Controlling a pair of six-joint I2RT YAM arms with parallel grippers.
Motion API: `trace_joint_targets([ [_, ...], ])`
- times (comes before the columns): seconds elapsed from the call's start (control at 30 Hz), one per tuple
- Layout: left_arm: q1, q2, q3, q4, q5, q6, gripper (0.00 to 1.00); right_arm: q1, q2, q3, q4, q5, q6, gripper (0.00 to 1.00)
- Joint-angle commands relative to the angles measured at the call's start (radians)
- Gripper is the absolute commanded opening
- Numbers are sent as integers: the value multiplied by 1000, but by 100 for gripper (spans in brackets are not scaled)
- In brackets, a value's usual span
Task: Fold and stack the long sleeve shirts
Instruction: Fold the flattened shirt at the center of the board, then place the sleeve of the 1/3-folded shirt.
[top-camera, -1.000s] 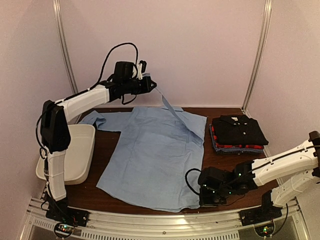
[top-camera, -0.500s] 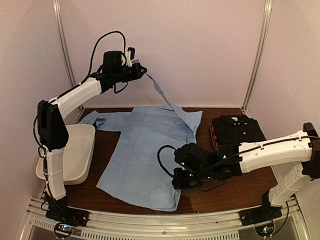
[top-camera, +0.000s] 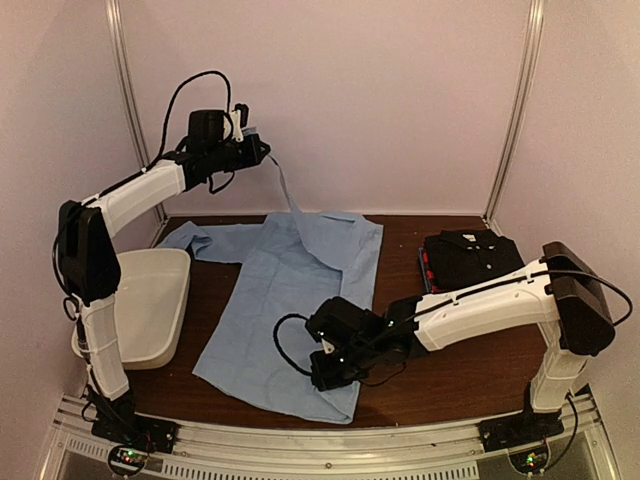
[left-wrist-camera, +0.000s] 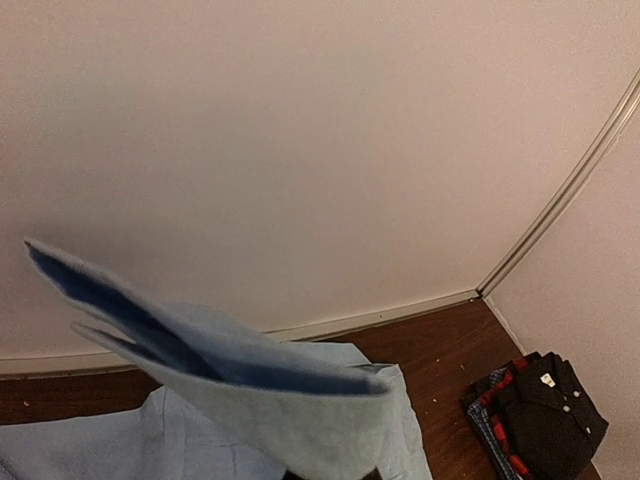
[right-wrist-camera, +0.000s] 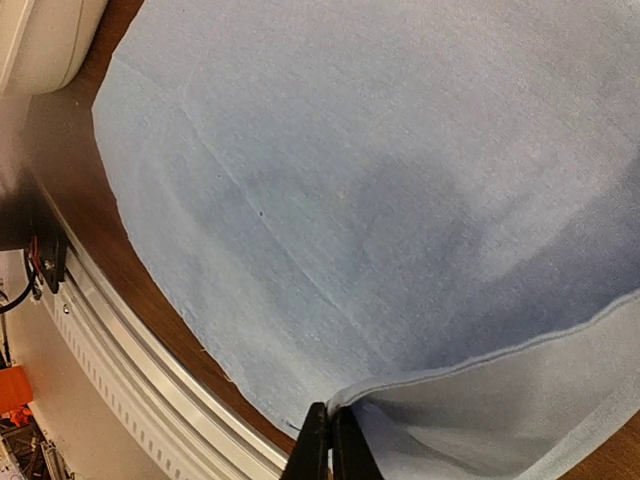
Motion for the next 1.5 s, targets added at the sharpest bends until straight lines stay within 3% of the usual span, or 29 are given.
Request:
trace_joint_targets([
  [0.0,11,-65,-33,67,-22,29,0,-21,-8,15,50,-43,-30,9],
  [0.2,13,-68,-59,79,-9,30,0,-76,-99,-16,45,7,-54,38],
  [0.33,13,-79,-87,90,-2,31,0,-171,-202,-47,23,46,-84,47],
  [0.57,13,-103,-162,154,123,47,0,-377,-310,-77,57,74,-137,48],
  [0.77,13,-116,-246,213,247,29,0,-518,-267,-60,173,27,-148,44],
  [1.13,-36,-164,-457,276,456,13,0,-620,-141,-7,236,-43,-184,41],
  [1.47,-183,-182,-686,368,470,-21,0,-677,-51,35,270,-132,-217,41],
])
